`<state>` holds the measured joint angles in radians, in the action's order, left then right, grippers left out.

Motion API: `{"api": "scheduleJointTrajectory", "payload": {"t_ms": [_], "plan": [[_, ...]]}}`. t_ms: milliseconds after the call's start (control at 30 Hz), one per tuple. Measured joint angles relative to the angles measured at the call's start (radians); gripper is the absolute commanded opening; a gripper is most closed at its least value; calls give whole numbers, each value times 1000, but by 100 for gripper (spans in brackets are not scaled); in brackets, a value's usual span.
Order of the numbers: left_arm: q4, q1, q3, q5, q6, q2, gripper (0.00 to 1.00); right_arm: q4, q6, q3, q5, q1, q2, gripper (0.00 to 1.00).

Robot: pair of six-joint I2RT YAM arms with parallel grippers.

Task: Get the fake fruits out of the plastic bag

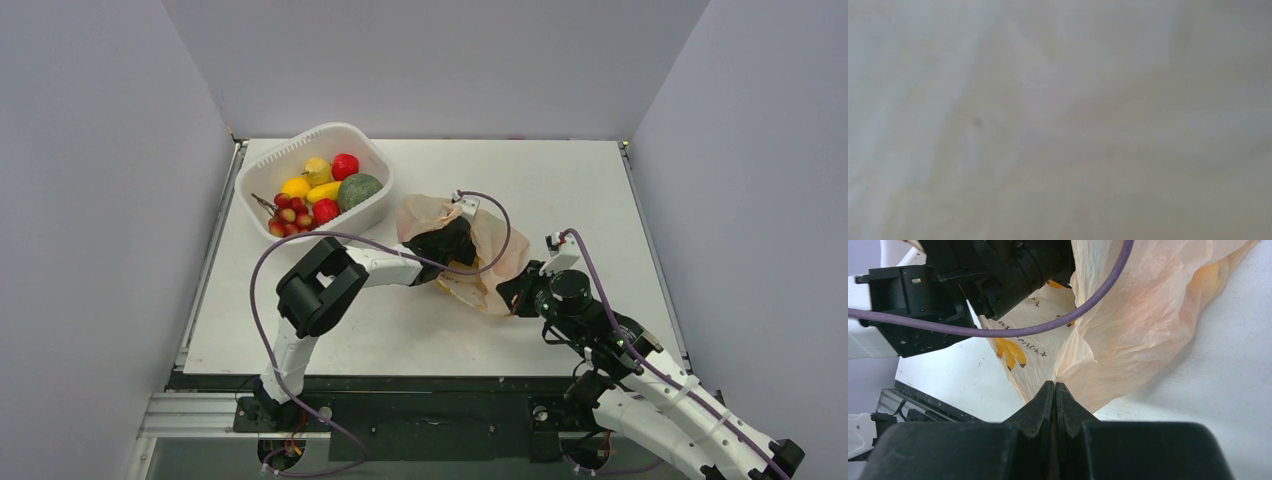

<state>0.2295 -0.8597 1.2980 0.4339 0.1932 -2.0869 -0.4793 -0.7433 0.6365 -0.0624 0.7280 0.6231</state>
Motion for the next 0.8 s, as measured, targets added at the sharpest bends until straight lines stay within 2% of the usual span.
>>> {"api": "scheduleJointTrajectory", "payload": {"t_ms": [133, 300, 533, 600, 800], "plan": [[-48, 4, 28, -20, -4, -41, 81, 0, 0, 0, 0, 0, 1, 0], [-73, 7, 33, -42, -1, -43, 65, 0, 0, 0, 0, 0, 1, 0], [-163, 11, 1, -75, 6, 23, 37, 0, 2, 0, 0, 0, 1, 0], [-200, 12, -16, -83, 14, 72, 33, -1, 5, 0, -2, 0, 1, 0], [-258, 9, -82, -131, 51, 278, 30, -2, 18, 0, -16, 0, 1, 0]]}}
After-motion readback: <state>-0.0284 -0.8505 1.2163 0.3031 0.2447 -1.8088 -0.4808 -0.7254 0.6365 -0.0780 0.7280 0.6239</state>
